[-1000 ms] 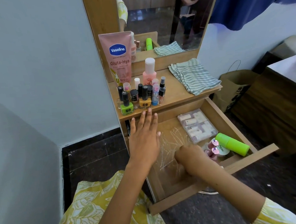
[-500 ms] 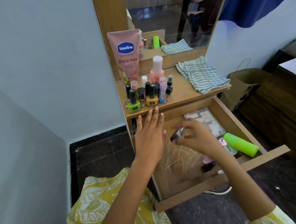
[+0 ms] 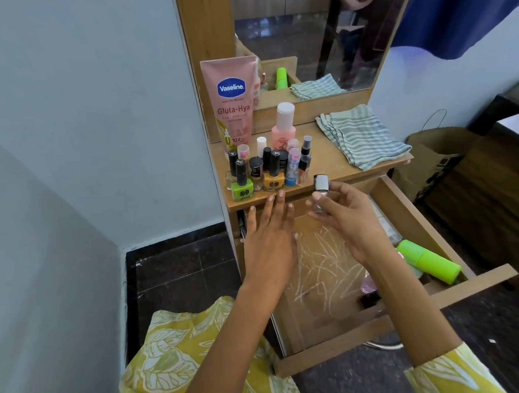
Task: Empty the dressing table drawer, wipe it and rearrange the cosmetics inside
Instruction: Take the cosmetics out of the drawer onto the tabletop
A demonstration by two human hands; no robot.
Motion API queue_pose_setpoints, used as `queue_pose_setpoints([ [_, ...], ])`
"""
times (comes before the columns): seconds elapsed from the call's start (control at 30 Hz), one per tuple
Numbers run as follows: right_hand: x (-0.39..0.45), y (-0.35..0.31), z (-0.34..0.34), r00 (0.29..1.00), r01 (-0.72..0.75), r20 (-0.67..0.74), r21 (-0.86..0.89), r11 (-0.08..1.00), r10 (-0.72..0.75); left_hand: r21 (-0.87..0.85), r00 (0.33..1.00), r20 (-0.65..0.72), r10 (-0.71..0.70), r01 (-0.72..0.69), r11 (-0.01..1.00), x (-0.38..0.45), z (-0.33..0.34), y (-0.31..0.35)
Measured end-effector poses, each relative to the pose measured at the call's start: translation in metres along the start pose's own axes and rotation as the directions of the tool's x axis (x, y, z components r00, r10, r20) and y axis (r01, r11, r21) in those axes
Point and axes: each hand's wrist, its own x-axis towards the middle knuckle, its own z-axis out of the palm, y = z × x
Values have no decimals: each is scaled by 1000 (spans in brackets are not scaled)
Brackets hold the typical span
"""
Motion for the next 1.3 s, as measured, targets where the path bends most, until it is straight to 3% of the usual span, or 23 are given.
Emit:
queue_pose_setpoints([
  [0.17, 8, -1, 5, 937, 260, -175, -224, 939, -301, 17, 1000, 18, -8, 7, 1000, 1, 2, 0],
  [0.37, 25, 2, 11, 861, 304, -251, -445, 843, -443, 14, 1000, -3, 3, -3, 1000, -1, 2, 0],
  [0.53, 37, 3, 14, 852, 326, -203, -515, 793, -482, 6, 1000, -17, 5, -5, 1000, -1, 3, 0],
  [1.1, 36, 13, 14, 886, 315, -183, -435, 844, -425, -22, 999, -32, 0, -1, 1000, 1, 7, 0],
  [1.2, 28, 17, 10, 859, 331, -200, -485, 809, -471, 16, 1000, 0, 2, -2, 1000, 1, 8, 0],
  [1.3, 11, 18, 3, 818, 386, -110, -623, 681, -564, 2, 1000, -15, 5, -5, 1000, 0, 10, 1],
])
